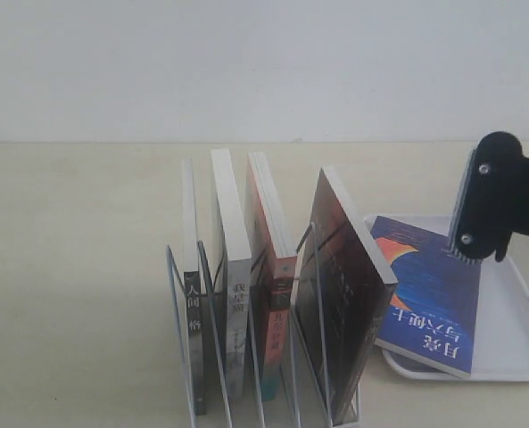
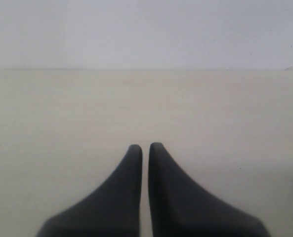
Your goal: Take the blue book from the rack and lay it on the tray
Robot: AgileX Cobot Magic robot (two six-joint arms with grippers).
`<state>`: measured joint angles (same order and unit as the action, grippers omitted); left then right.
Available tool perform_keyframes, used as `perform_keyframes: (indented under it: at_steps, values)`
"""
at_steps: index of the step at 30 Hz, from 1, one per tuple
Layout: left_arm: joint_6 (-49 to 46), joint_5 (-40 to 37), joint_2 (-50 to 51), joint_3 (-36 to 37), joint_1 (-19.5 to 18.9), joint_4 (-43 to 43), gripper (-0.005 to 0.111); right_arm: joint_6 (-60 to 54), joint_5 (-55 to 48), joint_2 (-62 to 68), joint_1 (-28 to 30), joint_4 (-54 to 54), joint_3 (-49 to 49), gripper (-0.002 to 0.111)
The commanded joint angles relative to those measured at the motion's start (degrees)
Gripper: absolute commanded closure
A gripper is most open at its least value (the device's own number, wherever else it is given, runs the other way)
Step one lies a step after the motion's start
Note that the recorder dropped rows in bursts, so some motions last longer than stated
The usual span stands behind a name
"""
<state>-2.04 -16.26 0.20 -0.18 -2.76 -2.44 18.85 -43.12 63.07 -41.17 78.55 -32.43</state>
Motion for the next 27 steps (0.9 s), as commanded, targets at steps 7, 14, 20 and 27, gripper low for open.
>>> perform_keyframes:
  at_steps: [7, 14, 20, 27]
  values:
    - [0.1, 0.2, -0.2, 0.2, 0.0, 0.1, 0.103, 12.3, -1.3, -0.7, 0.0, -8.9, -8.0, 0.108]
    - [0.1, 0.2, -0.2, 0.2, 0.0, 0.1, 0.103, 10.5, -6.0, -0.7, 0.0, -25.2, -15.1, 0.108]
    - [0.1, 0.2, -0.2, 0.2, 0.0, 0.1, 0.103, 6.9, -15.0, -4.2, 0.0, -36.8, -19.0, 0.108]
    - [0.1, 0.2, -0.2, 0.2, 0.0, 0.1, 0.103, 5.2, -14.1, -14.5, 0.0, -50.6, -19.0, 0.108]
